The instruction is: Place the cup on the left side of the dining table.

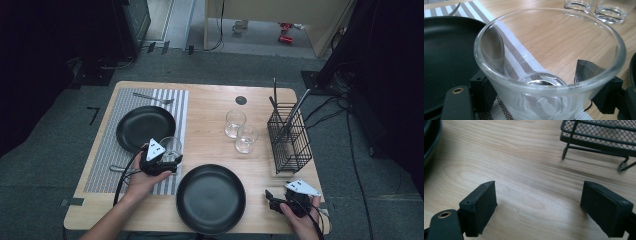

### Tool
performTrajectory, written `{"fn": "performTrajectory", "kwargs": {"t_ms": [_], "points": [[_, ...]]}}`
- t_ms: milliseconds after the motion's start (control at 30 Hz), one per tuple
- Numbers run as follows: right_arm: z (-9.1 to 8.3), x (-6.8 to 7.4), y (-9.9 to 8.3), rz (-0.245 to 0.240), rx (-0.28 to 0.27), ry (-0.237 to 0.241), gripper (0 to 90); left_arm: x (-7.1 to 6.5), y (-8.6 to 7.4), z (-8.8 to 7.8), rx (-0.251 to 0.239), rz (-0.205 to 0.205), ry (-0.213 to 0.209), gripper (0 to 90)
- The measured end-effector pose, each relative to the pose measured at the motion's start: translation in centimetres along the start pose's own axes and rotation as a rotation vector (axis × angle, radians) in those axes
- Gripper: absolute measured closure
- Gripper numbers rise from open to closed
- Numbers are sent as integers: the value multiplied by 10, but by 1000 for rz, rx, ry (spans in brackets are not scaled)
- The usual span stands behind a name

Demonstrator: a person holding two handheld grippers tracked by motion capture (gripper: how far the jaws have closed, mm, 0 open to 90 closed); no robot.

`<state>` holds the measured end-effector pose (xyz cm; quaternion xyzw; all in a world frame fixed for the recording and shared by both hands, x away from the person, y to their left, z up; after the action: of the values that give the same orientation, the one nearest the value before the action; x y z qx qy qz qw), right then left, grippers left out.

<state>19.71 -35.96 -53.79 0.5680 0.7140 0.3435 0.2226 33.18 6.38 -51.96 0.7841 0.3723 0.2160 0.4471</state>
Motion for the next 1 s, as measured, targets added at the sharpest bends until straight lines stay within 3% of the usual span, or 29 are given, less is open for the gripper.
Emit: {"fn": "performTrajectory", "kwargs": {"t_ms": [167,600,767,867,1000], "points": [[-1,-4,-1,-17,13,-33,132,2,2,3,10,8,31,213],[-5,-17,-5,3,20,-48,109,2,4,7,9,17,49,213],[-6,-19,-5,2,20,-48,107,2,3,7,10,20,44,204],[-6,-19,-5,2,20,-47,106,2,7,0,-22,2,34,195],[-5,-19,-5,1,21,-48,106,2,8,-6,-5,-20,10,149]]}}
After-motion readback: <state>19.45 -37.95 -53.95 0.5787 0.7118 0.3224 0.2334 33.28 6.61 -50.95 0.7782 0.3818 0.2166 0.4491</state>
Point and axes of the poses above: each handheld gripper's, and its own axes: z roughly forward along the jaws, y roughly out of its top, x roughly to its left, the point moved 2 cm from there along z, roughly forward along the jaws, and after that the axes turned 1 degree about z, right-handed, at the moved point
